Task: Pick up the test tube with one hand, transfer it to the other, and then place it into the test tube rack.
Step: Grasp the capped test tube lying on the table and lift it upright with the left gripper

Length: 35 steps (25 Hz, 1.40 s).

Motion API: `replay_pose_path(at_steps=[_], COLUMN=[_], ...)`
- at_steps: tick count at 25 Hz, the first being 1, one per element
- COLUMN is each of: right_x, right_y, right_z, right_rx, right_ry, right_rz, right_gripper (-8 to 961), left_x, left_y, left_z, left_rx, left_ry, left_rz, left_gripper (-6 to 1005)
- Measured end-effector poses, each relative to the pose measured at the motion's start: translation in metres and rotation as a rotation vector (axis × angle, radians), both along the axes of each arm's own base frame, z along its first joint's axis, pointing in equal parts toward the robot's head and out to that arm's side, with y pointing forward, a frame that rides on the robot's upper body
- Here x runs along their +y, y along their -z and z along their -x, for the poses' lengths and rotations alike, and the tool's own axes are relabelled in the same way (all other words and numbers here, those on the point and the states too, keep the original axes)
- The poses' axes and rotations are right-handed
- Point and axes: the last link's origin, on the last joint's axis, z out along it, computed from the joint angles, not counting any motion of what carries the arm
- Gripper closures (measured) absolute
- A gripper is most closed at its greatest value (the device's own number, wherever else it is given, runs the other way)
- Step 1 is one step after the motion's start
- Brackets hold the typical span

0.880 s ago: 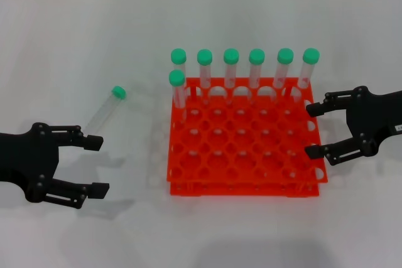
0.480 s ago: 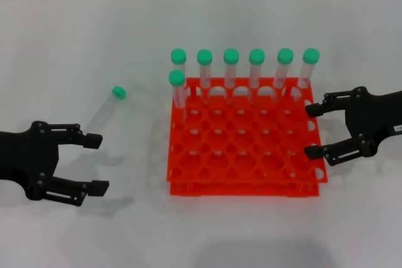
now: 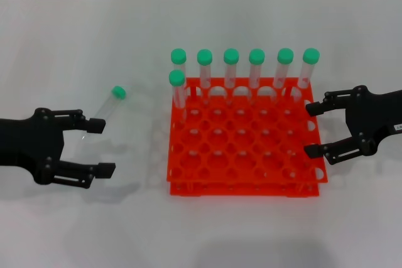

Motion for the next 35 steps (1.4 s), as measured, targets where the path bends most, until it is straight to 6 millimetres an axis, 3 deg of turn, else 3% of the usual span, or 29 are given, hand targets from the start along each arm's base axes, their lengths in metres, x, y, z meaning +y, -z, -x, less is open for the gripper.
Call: replay_pose_path(at_steps=[10,24,35], right_x=[0.001,0.008,0.007], right_y=[0.003,0.006,0.011], right_z=[0.001,0.008,0.010], right_rx=[0.002,-0.001,0.005], right_ry=[-0.003,-0.026,-0.028], right_rz=[-0.014,-0.050,-0.050], right_gripper=[113,113,112], left_x=[0.009,0.035,0.055], left_y=[-0.005,-0.020,-0.013], left_z=[-0.012,-0.027,-0.018], left_rx=[-0.004,0.216,0.359], left_ry=[-0.176,-0.553,-0.681], left_rz=[-0.017,0.032,-0.005], left_gripper=[151,162,171])
